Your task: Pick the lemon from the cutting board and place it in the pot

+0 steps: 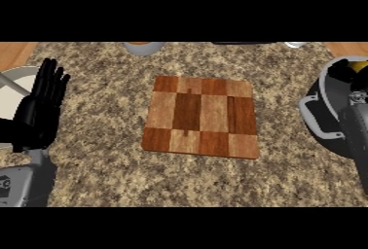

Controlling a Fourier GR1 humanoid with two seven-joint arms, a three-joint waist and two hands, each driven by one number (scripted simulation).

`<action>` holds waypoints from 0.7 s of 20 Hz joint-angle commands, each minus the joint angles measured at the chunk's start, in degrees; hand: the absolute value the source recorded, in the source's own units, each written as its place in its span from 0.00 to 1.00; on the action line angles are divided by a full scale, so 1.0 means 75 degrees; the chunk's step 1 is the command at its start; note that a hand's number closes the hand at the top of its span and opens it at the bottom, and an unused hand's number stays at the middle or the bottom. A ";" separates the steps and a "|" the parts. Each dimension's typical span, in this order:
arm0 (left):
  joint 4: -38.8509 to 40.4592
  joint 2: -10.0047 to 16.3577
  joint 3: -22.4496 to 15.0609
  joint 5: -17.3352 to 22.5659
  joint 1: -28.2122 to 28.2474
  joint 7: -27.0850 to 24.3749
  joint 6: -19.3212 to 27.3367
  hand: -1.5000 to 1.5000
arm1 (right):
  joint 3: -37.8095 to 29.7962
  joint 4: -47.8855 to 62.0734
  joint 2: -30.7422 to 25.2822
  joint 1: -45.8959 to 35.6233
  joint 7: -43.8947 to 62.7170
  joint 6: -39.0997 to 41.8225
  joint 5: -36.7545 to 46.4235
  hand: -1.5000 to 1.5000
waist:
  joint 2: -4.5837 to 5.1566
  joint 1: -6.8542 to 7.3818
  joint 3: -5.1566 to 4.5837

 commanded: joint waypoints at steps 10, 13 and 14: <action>0.0128 -0.0086 -0.0129 -0.0170 -0.0826 0.0521 0.0159 0.50 | -0.1443 -0.0205 -0.0124 0.1803 -0.0777 -0.0278 -0.1109 1.00 | 0.0100 0.0244 0.0008; 0.0029 -0.0099 -0.0089 -0.0079 -0.0462 0.0291 0.0023 0.50 | -0.2258 -0.0167 0.0087 0.2075 -0.1332 -0.0757 -0.2615 1.00 | 0.0085 0.0196 0.0013; 0.0123 -0.0177 -0.0106 -0.0095 -0.0175 -0.0157 -0.0080 0.50 | -0.2246 0.0143 0.0424 0.1846 -0.1414 -0.1190 -0.2731 0.00 | 0.0110 0.0288 0.0015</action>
